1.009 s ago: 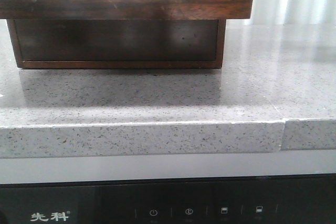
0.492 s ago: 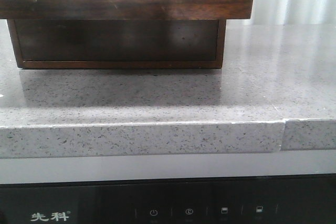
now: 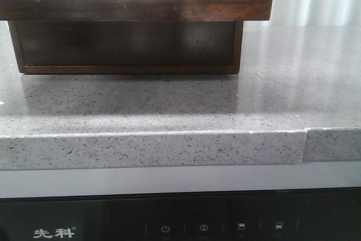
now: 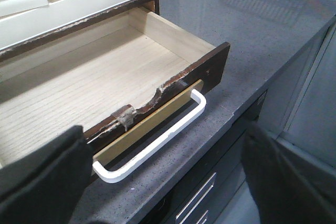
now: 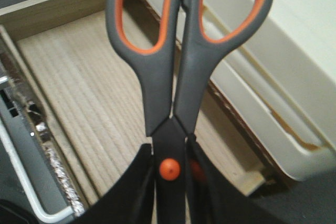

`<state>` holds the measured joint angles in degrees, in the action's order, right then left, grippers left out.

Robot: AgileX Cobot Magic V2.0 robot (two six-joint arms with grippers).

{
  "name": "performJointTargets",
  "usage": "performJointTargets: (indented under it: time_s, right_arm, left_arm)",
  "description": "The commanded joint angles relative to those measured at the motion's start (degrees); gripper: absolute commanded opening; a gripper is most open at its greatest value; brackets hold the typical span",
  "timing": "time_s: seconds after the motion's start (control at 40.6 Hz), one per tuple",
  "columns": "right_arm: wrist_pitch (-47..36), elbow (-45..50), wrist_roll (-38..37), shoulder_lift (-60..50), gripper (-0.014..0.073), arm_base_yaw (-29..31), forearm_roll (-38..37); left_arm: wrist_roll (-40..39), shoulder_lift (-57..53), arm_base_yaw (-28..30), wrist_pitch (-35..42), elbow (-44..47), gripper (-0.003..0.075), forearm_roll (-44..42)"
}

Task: Put scissors in drawer with both arms
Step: 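Carry the scissors over the open drawer with the right gripper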

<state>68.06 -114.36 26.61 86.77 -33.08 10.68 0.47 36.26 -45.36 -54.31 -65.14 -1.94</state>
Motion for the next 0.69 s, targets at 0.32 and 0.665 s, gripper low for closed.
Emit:
performJointTargets:
  time_s: [0.32, 0.665]
  right_arm:
    - [-5.6, -1.6, 12.9, 10.8, 0.0091, -4.9, 1.2]
    - [-6.7, -1.6, 15.9, 16.4, 0.0094, -4.9, 0.4]
  left_arm:
    - [-0.5, 0.6, -0.4, 4.7, -1.7, 0.0564, 0.4]
    - [-0.5, 0.6, -0.4, 4.7, -1.7, 0.0564, 0.4]
